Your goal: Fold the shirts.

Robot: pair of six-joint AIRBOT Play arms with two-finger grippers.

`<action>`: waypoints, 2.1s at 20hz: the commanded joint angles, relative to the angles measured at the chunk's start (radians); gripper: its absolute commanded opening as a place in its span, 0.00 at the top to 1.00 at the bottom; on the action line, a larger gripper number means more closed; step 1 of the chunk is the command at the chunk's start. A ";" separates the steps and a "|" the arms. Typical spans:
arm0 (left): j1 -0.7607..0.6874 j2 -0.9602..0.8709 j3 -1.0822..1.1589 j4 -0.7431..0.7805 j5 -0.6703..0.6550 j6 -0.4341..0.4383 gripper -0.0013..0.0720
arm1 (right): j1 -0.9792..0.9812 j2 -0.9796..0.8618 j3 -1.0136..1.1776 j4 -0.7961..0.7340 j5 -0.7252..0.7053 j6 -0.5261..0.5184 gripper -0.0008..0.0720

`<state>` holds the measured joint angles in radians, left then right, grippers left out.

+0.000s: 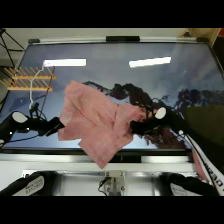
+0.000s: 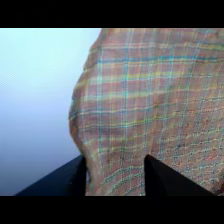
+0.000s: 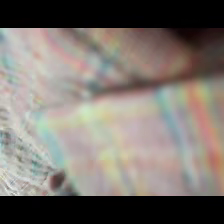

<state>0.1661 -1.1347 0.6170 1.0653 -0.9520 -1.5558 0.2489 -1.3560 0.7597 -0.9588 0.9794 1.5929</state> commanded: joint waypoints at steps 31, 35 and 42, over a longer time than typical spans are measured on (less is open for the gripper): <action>-0.169 -0.253 0.341 -0.322 0.083 0.120 0.06 | -0.097 0.453 0.621 -0.210 0.070 -0.064 0.93; -0.278 -0.463 0.500 -0.397 0.084 0.111 0.12 | -0.097 0.453 0.621 -0.250 0.074 -0.064 0.93; -0.274 -0.523 0.561 -0.397 0.039 0.096 0.63 | -0.097 0.453 0.621 -0.291 0.076 -0.064 0.93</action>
<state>-0.1062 -1.6337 1.1572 0.6788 -0.8841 -1.4551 0.1513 -0.9028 1.3804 -1.2282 1.0542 1.5291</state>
